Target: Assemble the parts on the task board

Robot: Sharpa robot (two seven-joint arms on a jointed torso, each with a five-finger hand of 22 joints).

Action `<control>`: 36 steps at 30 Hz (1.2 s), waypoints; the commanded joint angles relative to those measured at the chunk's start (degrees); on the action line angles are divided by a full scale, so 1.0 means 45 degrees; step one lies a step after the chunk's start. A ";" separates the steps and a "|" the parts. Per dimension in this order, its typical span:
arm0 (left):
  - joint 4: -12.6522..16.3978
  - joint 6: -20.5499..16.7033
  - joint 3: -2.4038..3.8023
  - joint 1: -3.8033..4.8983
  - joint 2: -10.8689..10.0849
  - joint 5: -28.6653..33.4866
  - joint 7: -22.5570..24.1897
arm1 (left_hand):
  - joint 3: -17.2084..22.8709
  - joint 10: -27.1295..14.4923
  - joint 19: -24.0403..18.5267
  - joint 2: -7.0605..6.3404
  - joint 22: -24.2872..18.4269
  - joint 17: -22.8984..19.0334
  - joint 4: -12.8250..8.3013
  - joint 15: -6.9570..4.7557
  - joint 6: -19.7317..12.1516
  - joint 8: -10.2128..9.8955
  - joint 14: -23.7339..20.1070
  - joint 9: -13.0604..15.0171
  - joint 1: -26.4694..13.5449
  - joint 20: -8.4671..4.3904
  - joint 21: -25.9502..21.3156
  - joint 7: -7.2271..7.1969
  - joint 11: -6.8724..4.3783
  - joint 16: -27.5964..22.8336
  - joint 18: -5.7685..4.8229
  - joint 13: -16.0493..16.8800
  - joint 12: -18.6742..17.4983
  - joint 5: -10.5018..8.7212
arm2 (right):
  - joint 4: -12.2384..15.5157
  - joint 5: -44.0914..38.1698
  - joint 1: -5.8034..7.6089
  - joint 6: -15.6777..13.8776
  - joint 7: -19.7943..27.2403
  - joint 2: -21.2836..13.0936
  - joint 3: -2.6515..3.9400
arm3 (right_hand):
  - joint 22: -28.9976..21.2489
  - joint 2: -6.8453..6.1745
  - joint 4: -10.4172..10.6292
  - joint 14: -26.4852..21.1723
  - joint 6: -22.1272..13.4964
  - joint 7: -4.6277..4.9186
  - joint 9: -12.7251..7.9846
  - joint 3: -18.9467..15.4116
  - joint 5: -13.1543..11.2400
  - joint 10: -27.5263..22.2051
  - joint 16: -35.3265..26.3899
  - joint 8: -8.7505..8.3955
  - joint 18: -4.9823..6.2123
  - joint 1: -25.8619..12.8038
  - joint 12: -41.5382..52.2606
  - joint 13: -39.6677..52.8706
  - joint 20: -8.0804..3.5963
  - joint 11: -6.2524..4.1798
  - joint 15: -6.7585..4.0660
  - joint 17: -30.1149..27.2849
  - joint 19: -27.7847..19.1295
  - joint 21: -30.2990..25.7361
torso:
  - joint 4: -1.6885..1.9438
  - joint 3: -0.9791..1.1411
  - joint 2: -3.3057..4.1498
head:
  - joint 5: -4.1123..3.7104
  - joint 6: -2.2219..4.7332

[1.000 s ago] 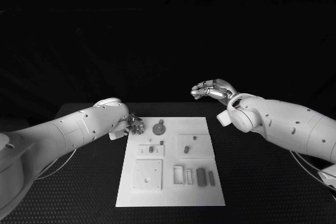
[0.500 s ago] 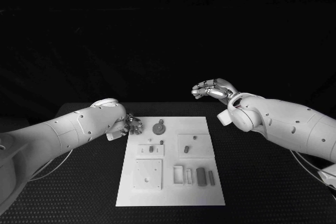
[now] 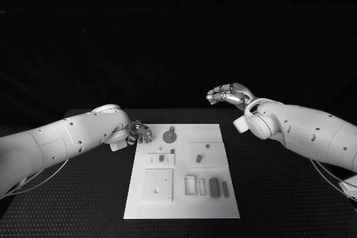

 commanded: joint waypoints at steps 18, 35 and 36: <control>0.2734 -0.1447 -0.0589 -0.0002 -0.1080 0.0428 -0.0966 | 0.0010 0.0713 -0.0036 0.0266 0.0202 -0.0392 -0.0037 -0.0170 0.0387 0.0062 -0.0191 -0.0053 0.0581 -0.0032 0.0080 0.0123 -0.0387 -0.0201 0.1308 0.0014 -0.0039 0.0080 | -0.0387 -0.0062 0.0002 0.0174 0.0025 0.0054 0.0007 | 0.0033 0.0053 0.0016 -0.0008 -0.0074 0.0414 -0.0024 -0.0093 0.0011 0.0128 -0.0070 0.0047 -0.0222 -0.0003 -0.0081 -0.0042 -0.0017 0.0012 0.0087 0.0030 -0.0089 -0.0073 | -0.0007 -0.0039 0.0013 | 0.0058 -0.0101; 0.3098 -0.0925 -0.0699 -0.0065 -0.1036 -0.0215 -0.1306 | -0.0030 0.0766 -0.0014 0.0263 0.0202 -0.0342 -0.0014 -0.0184 0.0438 0.0065 -0.0137 -0.0063 0.0546 -0.0033 0.0092 0.0105 -0.0402 -0.0141 0.1289 0.0038 -0.0015 0.0077 | -0.0363 -0.0062 0.0002 0.0168 0.0033 0.0042 0.0007 | 0.0044 0.0055 0.0016 -0.0008 -0.0077 0.0413 -0.0029 -0.0090 0.0011 0.0136 -0.0082 0.0050 -0.0222 0.0000 -0.0086 -0.0063 -0.0019 0.0011 0.0088 0.0040 -0.0088 -0.0085 | -0.0044 -0.0032 0.0019 | 0.0111 -0.0176; 0.3116 -0.0924 -0.0699 -0.0075 -0.1036 -0.0340 -0.1305 | -0.0030 0.0767 -0.0014 0.0264 0.0202 -0.0330 -0.0014 -0.0184 0.0440 0.0065 -0.0131 -0.0063 0.0546 -0.0032 0.0092 0.0104 -0.0402 -0.0134 0.1288 0.0039 -0.0015 0.0078 | -0.0367 -0.0062 0.0002 0.0169 0.0035 0.0042 0.0007 | 0.0044 0.0054 0.0016 -0.0008 -0.0077 0.0413 -0.0029 -0.0090 0.0011 0.0136 -0.0083 0.0050 -0.0222 0.0000 -0.0086 -0.0064 -0.0019 0.0011 0.0088 0.0041 -0.0088 -0.0086 | -0.0040 -0.0033 0.0024 | 0.0102 -0.0199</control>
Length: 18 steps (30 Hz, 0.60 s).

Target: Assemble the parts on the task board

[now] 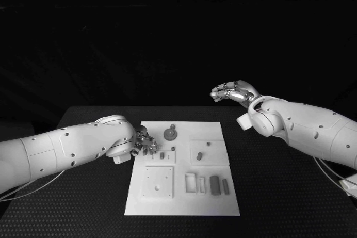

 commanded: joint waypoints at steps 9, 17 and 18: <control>0.0135 0.0437 0.0001 -0.0074 0.0019 -0.1013 -0.0240 | -0.0018 0.0649 -0.0034 0.0379 0.0203 0.0013 -0.0022 -0.0188 0.0375 0.0067 -0.0129 0.0008 0.0436 -0.0052 0.0047 0.0117 -0.0451 0.0031 0.1281 0.0015 0.0037 0.0035 | 0.0030 -0.0061 0.0001 0.0145 0.0066 -0.0015 0.0009 | 0.0023 0.0057 0.0017 -0.0007 -0.0078 0.0414 -0.0023 -0.0088 0.0011 0.0096 -0.0090 0.0052 -0.0224 0.0001 -0.0088 -0.0033 -0.0019 -0.0036 0.0089 0.0028 -0.0086 -0.0093 | 0.0005 0.0008 -0.0002 | -0.0002 -0.0043; 0.0196 0.0603 0.0001 -0.0100 0.0009 -0.1223 -0.0348 | -0.0020 0.0654 -0.0032 0.0388 0.0204 0.0017 -0.0026 -0.0190 0.0383 0.0064 -0.0124 0.0004 0.0436 -0.0049 0.0050 0.0115 -0.0454 0.0041 0.1273 0.0017 0.0034 0.0038 | 0.0052 -0.0061 0.0000 0.0152 0.0070 -0.0022 0.0009 | 0.0029 0.0058 0.0017 -0.0006 -0.0079 0.0415 -0.0026 -0.0087 0.0011 0.0100 -0.0096 0.0054 -0.0224 0.0002 -0.0090 -0.0044 -0.0020 -0.0036 0.0089 0.0034 -0.0085 -0.0099 | 0.0004 0.0003 -0.0001 | 0.0000 -0.0053; 0.0201 0.0610 0.0001 -0.0104 0.0006 -0.1228 -0.0365 | -0.0020 0.0655 -0.0032 0.0390 0.0204 0.0028 -0.0026 -0.0191 0.0384 0.0064 -0.0118 0.0004 0.0436 -0.0049 0.0051 0.0114 -0.0454 0.0048 0.1272 0.0017 0.0033 0.0039 | 0.0057 -0.0061 0.0000 0.0160 0.0070 -0.0022 0.0009 | 0.0030 0.0059 0.0018 -0.0006 -0.0080 0.0415 -0.0026 -0.0087 0.0011 0.0101 -0.0097 0.0054 -0.0224 0.0001 -0.0091 -0.0046 -0.0019 -0.0036 0.0089 0.0035 -0.0085 -0.0100 | 0.0004 0.0001 -0.0001 | 0.0001 -0.0058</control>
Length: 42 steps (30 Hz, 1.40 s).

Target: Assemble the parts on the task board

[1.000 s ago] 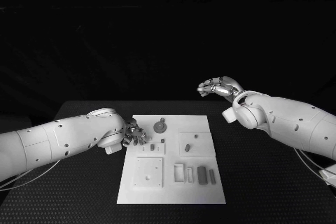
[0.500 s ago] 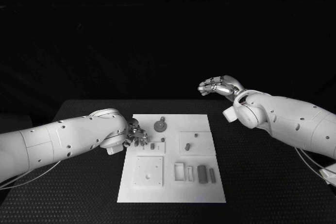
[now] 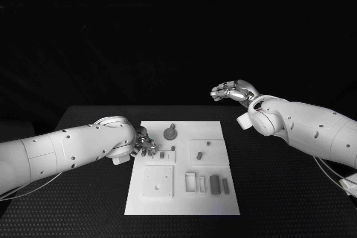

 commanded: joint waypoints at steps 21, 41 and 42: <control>0.0053 0.0427 0.0001 -0.0148 0.0028 -0.0388 -0.0264 | 0.0021 0.0696 -0.0022 0.0416 0.0211 0.0061 -0.0066 -0.0190 0.0327 -0.0036 -0.0092 -0.0029 0.0422 -0.0029 0.0074 0.0091 -0.0452 0.0114 0.1228 0.0017 0.0007 0.0132 | 0.0063 -0.0061 0.0000 0.0221 0.0071 -0.0023 0.0009 | 0.0027 0.0061 0.0020 -0.0005 -0.0081 0.0416 -0.0020 -0.0087 0.0011 0.0062 -0.0061 0.0059 -0.0227 -0.0003 -0.0045 -0.0048 -0.0019 0.0011 0.0090 0.0025 -0.0085 -0.0066 | -0.0012 0.0006 -0.0001 | -0.0013 -0.0067; 0.0058 0.0590 0.0001 -0.0207 0.0003 -0.0598 -0.0230 | 0.0034 0.0711 -0.0022 0.0432 0.0212 0.0074 -0.0098 -0.0185 0.0335 -0.0077 -0.0087 -0.0058 0.0438 -0.0026 0.0081 0.0094 -0.0449 0.0141 0.1214 0.0015 -0.0010 0.0143 | 0.0071 -0.0061 0.0000 0.0229 0.0080 -0.0017 0.0009 | 0.0039 0.0065 0.0019 -0.0007 -0.0084 0.0417 -0.0025 -0.0087 0.0011 0.0069 -0.0075 0.0062 -0.0231 -0.0001 -0.0050 -0.0069 -0.0018 0.0011 0.0092 0.0036 -0.0091 -0.0082 | -0.0004 -0.0003 -0.0008 | 0.0001 -0.0109; 0.0058 0.0579 0.0001 -0.0209 -0.0003 -0.0602 -0.0225 | 0.0037 0.0714 -0.0022 0.0433 0.0213 0.0077 -0.0104 -0.0185 0.0339 -0.0079 -0.0086 -0.0060 0.0442 -0.0026 0.0081 0.0094 -0.0449 0.0144 0.1213 0.0015 -0.0012 0.0145 | 0.0073 -0.0061 0.0000 0.0229 0.0080 -0.0018 0.0009 | 0.0039 0.0065 0.0019 -0.0007 -0.0085 0.0417 -0.0025 -0.0087 0.0011 0.0069 -0.0076 0.0063 -0.0231 -0.0001 -0.0050 -0.0071 -0.0018 0.0011 0.0092 0.0037 -0.0092 -0.0083 | -0.0003 -0.0001 -0.0003 | 0.0003 -0.0124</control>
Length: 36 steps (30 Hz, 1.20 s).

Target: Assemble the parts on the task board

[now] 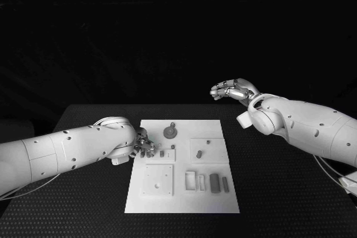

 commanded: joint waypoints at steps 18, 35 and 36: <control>-0.0144 -0.0415 -0.0018 -0.0065 -0.0084 0.0209 0.0389 | 0.0067 0.0713 -0.0040 0.0453 0.0211 -0.0129 -0.0118 -0.0192 0.0397 0.0045 -0.0148 -0.0011 0.0475 -0.0044 0.0090 0.0100 -0.0491 0.0007 0.1192 0.0008 -0.0026 0.0120 | -0.0020 -0.0059 0.0000 0.0183 0.0077 0.0024 0.0009 | 0.0031 0.0073 0.0017 -0.0008 -0.0086 0.0417 -0.0022 -0.0083 0.0011 0.0079 -0.0090 0.0067 -0.0235 0.0006 -0.0054 -0.0036 -0.0019 0.0010 0.0093 0.0030 -0.0094 -0.0098 | 0.0001 -0.0010 -0.0001 | 0.0027 -0.0019; -0.0594 0.1061 -0.0009 -0.0064 -0.0070 0.1926 0.0640 | 0.0131 0.0747 -0.0081 0.0369 0.0205 -0.0123 -0.0245 -0.0210 0.0544 0.0076 -0.0136 0.0070 0.0674 -0.0043 0.0075 0.0066 -0.0517 0.0056 0.1157 0.0008 -0.0081 0.0157 | -0.0050 -0.0063 -0.0011 0.0207 0.0072 0.0049 0.0009 | 0.0043 0.0076 0.0015 -0.0007 -0.0087 0.0418 -0.0026 -0.0083 0.0011 0.0085 -0.0101 0.0071 -0.0238 0.0009 -0.0057 -0.0055 -0.0018 0.0009 0.0095 0.0041 -0.0095 -0.0110 | -0.0001 -0.0004 0.0005 | 0.0020 -0.0074; -0.0605 0.1080 -0.0008 -0.0064 -0.0068 0.1926 0.0655 | 0.0131 0.0751 -0.0083 0.0361 0.0205 -0.0117 -0.0250 -0.0212 0.0555 0.0078 -0.0133 0.0085 0.0687 -0.0043 0.0075 0.0063 -0.0519 0.0063 0.1154 0.0008 -0.0085 0.0180 | -0.0052 -0.0063 -0.0013 0.0211 0.0072 0.0051 0.0009 | 0.0043 0.0076 0.0015 -0.0007 -0.0088 0.0418 -0.0026 -0.0083 0.0011 0.0085 -0.0101 0.0071 -0.0238 0.0009 -0.0057 -0.0055 -0.0018 0.0009 0.0095 0.0041 -0.0095 -0.0110 | -0.0001 -0.0006 0.0005 | 0.0021 -0.0067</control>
